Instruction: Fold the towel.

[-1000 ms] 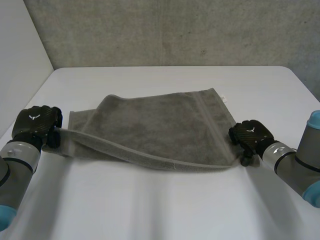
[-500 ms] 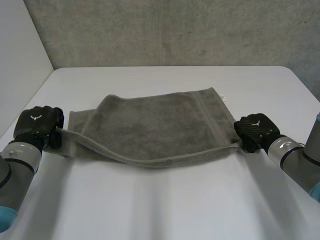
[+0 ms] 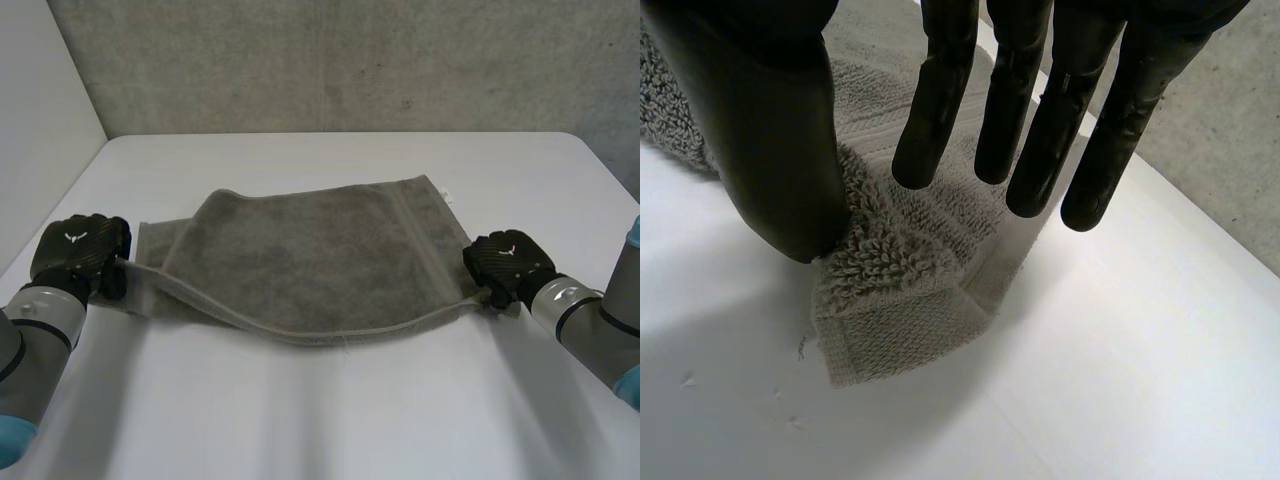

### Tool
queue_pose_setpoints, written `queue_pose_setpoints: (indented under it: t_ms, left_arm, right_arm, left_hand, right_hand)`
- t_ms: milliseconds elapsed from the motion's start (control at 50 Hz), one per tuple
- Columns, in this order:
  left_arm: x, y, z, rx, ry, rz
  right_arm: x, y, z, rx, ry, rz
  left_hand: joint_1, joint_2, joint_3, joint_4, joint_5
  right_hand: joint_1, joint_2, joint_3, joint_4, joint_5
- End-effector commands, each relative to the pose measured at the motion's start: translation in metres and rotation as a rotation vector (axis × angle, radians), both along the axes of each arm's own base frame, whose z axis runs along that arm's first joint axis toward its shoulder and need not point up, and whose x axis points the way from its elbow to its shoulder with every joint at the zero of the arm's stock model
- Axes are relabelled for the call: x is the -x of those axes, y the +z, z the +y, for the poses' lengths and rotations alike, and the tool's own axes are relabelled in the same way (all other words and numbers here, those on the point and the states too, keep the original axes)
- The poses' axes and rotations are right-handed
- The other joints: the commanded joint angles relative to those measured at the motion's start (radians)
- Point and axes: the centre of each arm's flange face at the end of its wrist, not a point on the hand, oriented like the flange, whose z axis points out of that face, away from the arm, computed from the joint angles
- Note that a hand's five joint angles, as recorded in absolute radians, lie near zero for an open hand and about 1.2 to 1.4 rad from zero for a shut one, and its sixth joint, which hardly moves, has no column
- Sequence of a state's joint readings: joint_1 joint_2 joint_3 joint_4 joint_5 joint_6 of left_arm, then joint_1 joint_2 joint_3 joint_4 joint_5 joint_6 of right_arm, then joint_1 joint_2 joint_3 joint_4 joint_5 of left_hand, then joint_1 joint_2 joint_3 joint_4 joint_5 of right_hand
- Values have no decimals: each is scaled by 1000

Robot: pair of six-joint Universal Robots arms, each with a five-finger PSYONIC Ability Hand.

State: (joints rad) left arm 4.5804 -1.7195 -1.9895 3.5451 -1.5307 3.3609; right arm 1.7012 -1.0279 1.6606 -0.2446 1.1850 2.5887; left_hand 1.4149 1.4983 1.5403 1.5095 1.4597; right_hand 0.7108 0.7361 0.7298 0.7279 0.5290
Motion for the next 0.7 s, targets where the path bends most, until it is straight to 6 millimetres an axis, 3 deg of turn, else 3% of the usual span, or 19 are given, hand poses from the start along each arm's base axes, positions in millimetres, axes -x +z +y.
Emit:
queue_pose_setpoints:
  t_ms: [20, 80, 120, 240, 300, 340, 360, 380, 400, 480, 500, 520, 540, 580, 600, 640, 660, 680, 700]
  left_arm:
    - [0, 0, 0, 0, -1, 0]
    - [0, 0, 0, 0, 0, 0]
    - [0, 0, 1, -2, 0, 0]
    - [1, 2, 1, 3, -4, 1]
    - [1, 6, 1, 19, -4, 3]
    - [1, 9, 2, 26, -6, 4]
    - [2, 16, 4, 46, -7, 8]
    - [2, 16, 4, 47, -7, 8]
    - [2, 24, 6, 73, -10, 16]
    - [3, 38, 11, 116, -13, 49]
    - [3, 47, 14, 142, -13, 74]
    - [3, 61, 17, 183, -13, 112]
    - [3, 61, 17, 183, -13, 113]
    - [2, 85, 26, 241, -15, 182]
    - [2, 86, 26, 242, -15, 182]
    - [1, 98, 30, 262, -18, 213]
    - [1, 113, 34, 290, -23, 242]
    - [1, 113, 34, 290, -23, 242]
    - [1, 127, 39, 308, -27, 264]
  right_arm:
    - [0, -1, -1, -3, 0, 1]
    - [0, -2, -1, -4, 0, 2]
    - [0, -1, -2, -3, 6, -2]
    - [2, 1, -1, -16, -7, 4]
    - [3, 18, 4, -10, -9, -4]
    - [7, 55, 9, 46, -15, -30]
    - [7, 55, 9, 47, -15, -30]
    - [10, 72, 11, 70, -30, -44]
    - [11, 72, 11, 71, -30, -44]
    - [25, 113, 19, 103, -72, -75]
    - [27, 129, 26, 120, -69, -81]
    - [27, 130, 26, 121, -69, -81]
    - [27, 130, 26, 121, -69, -81]
    - [28, 172, 45, 174, -43, -97]
    - [28, 172, 45, 174, -43, -97]
    - [28, 207, 56, 231, -34, -106]
    - [28, 207, 56, 231, -34, -106]
    - [28, 220, 59, 244, -35, -113]
    - [28, 233, 62, 248, -35, -123]
  left_hand:
    - [-19, -102, -144, -113, -238]
    - [-19, -102, -144, -113, -238]
    - [-19, -102, -144, -113, -238]
    - [-19, -102, -144, -113, -238]
    - [-19, -102, -144, -113, -238]
    - [-19, -102, -144, -113, -238]
    - [-19, -102, -144, -113, -238]
    - [-19, -102, -144, -113, -238]
    - [-19, -102, -144, -113, -238]
    - [-19, -102, -144, -113, -238]
    - [-19, -102, -144, -113, -238]
    - [-19, -102, -144, -113, -238]
    - [-19, -102, -144, -113, -238]
    - [-19, -102, -144, -113, -238]
    - [-19, -102, -144, -113, -238]
    - [-19, -102, -144, -113, -238]
    - [-19, -102, -144, -113, -238]
    - [-19, -102, -144, -113, -238]
    - [-19, -102, -144, -113, -238]
  right_hand:
    - [5, -20, -14, -12, 13]
    - [129, 103, 110, 112, 136]
    - [590, 565, 571, 573, 597]
    - [685, 660, 666, 668, 693]
    - [685, 660, 666, 668, 693]
    - [685, 660, 666, 668, 693]
    - [685, 660, 666, 668, 693]
    - [685, 660, 666, 668, 693]
    - [685, 660, 666, 668, 693]
    - [685, 660, 666, 668, 693]
    - [685, 660, 666, 668, 693]
    - [685, 660, 666, 668, 693]
    - [685, 660, 666, 668, 693]
    - [685, 660, 666, 668, 693]
    - [685, 660, 666, 668, 693]
    - [685, 660, 666, 668, 693]
    - [685, 660, 666, 668, 693]
    - [685, 660, 666, 668, 693]
    - [685, 660, 666, 668, 693]
